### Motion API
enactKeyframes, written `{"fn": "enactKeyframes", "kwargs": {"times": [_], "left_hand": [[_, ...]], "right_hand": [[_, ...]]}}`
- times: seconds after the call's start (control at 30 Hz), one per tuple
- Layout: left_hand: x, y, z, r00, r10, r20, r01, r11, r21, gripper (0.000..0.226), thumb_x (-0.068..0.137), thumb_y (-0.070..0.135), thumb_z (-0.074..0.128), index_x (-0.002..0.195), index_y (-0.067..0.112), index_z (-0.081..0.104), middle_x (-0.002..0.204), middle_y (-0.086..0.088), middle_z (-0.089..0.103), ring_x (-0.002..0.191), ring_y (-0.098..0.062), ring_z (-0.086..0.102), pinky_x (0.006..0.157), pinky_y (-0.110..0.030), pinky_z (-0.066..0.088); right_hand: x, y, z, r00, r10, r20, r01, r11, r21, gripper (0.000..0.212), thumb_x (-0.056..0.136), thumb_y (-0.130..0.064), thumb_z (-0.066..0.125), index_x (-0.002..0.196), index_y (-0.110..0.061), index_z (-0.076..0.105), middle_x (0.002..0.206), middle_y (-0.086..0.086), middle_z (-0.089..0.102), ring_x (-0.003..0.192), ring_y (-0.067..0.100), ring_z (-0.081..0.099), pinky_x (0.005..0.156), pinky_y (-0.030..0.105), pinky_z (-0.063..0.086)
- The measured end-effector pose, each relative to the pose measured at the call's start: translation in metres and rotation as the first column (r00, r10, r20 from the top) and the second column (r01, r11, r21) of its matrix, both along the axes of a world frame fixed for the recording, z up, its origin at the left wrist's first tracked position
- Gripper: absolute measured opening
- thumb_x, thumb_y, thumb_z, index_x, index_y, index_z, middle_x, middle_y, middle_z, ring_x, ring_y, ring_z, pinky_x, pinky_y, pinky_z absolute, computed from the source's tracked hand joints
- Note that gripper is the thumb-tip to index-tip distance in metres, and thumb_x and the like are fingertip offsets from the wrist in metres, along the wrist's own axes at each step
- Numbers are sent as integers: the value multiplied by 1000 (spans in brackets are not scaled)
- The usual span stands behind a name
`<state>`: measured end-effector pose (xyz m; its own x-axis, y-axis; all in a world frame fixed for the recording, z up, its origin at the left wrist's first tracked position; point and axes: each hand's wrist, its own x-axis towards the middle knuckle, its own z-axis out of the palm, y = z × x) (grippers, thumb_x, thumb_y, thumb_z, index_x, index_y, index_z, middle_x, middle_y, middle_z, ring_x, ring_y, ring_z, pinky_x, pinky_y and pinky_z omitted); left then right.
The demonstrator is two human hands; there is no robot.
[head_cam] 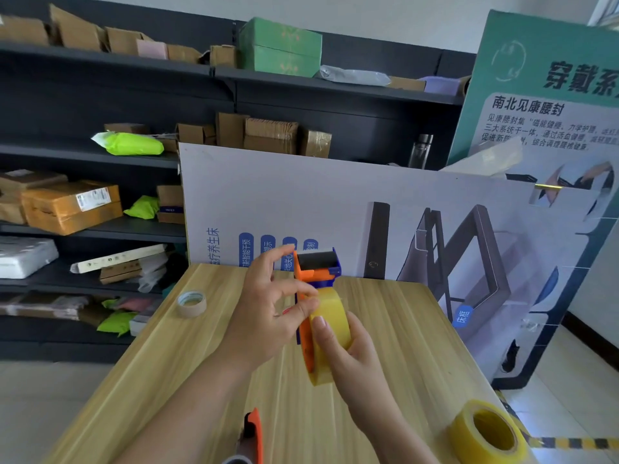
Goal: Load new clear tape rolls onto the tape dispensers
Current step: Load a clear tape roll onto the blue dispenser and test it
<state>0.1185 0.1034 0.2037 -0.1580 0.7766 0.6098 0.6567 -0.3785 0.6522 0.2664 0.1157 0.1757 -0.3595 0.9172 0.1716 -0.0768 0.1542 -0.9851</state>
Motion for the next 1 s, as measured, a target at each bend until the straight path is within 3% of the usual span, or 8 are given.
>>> {"fn": "enactKeyframes", "kwargs": {"times": [0.07, 0.2, 0.33, 0.43, 0.6, 0.73, 0.83, 1.0], "left_hand": [[0, -2, 5, 1000, 23, -12, -23, 1000, -18, 5, 77, 26, 76, 80, 28, 74, 139, 17, 39, 136, -5, 29, 109, -26, 26], [-1, -4, 13, 985, 66, -162, -65, 998, 14, 6, 76, 27, 78, 76, 25, 72, 136, 13, 42, 136, -7, 28, 109, -30, 24], [-5, -3, 19, 937, 82, -339, -64, 996, 64, 10, 76, 33, 71, 76, 23, 70, 130, 4, 53, 130, -12, 36, 105, -36, 34], [-3, -5, 22, 903, 127, -411, -91, 990, 105, 9, 79, 28, 66, 77, 20, 63, 118, 3, 58, 116, -12, 45, 93, -38, 45], [-3, -4, 27, 882, 244, -404, -190, 967, 169, 16, 84, 9, 67, 76, 13, 53, 103, -1, 62, 95, -20, 59, 77, -28, 47], [-6, 0, 26, 874, 318, -368, -272, 947, 173, 16, 83, 12, 68, 76, 15, 53, 101, -1, 63, 96, -21, 56, 80, -36, 47], [-6, 1, 25, 896, 315, -314, -283, 948, 142, 14, 87, 13, 63, 77, 14, 53, 104, -1, 63, 96, -19, 58, 79, -30, 45], [-16, 8, 31, 862, 366, -350, -368, 928, 64, 22, 87, 21, 61, 71, 22, 47, 81, 5, 63, 76, -19, 60, 79, -33, 34]], "right_hand": [[-1, -2, 1, 1000, 3, 25, -4, 1000, 18, 51, 76, -53, 66, 99, -8, 60, 80, 11, 65, 68, 14, 60, 62, 25, 51], [-2, -3, 1, 997, 5, 73, -7, 999, 38, 39, 76, -48, 65, 94, -13, 60, 70, -6, 61, 63, 9, 55, 58, 24, 47], [-4, -6, 0, 994, 9, 106, -16, 998, 63, 39, 76, -50, 66, 93, -15, 60, 70, -4, 60, 63, 11, 55, 60, 30, 47], [-5, -8, 2, 995, 15, 103, -22, 997, 72, 48, 71, -57, 67, 92, -14, 59, 70, -2, 60, 63, 14, 55, 60, 34, 47], [-6, -10, 6, 995, 18, 93, -28, 994, 107, 37, 75, -47, 68, 87, -13, 59, 61, -7, 57, 57, 10, 52, 54, 28, 44], [-6, -12, 11, 995, 39, 88, -50, 991, 123, 33, 77, -42, 65, 87, -12, 57, 59, -9, 56, 55, 9, 50, 51, 24, 42], [-7, -12, 12, 995, 36, 93, -48, 990, 130, 31, 77, -41, 66, 87, -13, 58, 60, -9, 56, 55, 10, 50, 52, 26, 42], [-8, -10, 7, 987, 16, 160, -40, 988, 148, 33, 76, -42, 66, 87, -12, 58, 62, -8, 54, 56, 9, 49, 52, 28, 41]]}}
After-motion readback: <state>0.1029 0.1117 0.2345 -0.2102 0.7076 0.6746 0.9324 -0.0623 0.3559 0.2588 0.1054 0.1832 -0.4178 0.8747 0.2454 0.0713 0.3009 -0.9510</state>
